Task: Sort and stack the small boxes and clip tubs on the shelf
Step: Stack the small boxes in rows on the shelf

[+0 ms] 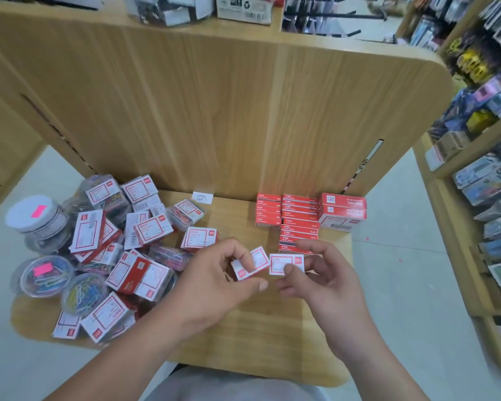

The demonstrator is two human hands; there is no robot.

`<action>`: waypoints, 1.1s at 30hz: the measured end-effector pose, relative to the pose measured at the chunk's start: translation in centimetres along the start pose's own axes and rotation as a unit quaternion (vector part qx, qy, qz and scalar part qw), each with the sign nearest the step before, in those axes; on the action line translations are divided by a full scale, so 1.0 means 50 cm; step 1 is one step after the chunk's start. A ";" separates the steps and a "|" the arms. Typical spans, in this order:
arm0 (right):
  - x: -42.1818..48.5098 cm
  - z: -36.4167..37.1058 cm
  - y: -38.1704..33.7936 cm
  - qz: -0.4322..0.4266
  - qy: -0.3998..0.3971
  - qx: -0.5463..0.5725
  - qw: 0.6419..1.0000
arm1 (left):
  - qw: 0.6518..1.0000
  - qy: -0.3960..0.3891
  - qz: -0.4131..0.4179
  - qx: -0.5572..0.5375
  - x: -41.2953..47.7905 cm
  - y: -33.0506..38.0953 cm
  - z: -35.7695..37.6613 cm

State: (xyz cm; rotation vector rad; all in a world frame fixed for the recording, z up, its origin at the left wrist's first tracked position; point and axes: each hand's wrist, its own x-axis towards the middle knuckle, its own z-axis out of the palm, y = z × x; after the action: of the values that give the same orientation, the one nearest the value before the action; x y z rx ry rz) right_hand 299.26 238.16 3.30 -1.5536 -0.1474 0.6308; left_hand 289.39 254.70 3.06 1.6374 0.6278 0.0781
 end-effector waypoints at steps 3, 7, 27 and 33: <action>0.001 0.009 -0.004 -0.012 -0.012 0.018 1.000 | 0.999 0.014 0.002 -0.037 -0.006 0.002 -0.018; 0.004 0.023 -0.008 -0.015 -0.028 0.031 0.999 | 0.999 0.037 0.009 -0.030 -0.013 0.011 -0.035; -0.002 0.021 -0.027 -0.048 -0.035 0.008 0.998 | 0.997 0.048 -0.004 -0.059 -0.007 0.018 -0.026; -0.007 0.030 -0.027 -0.057 -0.056 -0.010 0.997 | 0.993 0.009 0.000 -0.114 -0.006 0.020 0.002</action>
State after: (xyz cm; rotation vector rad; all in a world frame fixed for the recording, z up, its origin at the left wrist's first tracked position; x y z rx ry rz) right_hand 298.66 239.48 4.78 -1.5173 -0.3250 0.6269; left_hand 289.53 254.43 4.06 1.4163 0.6090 0.1587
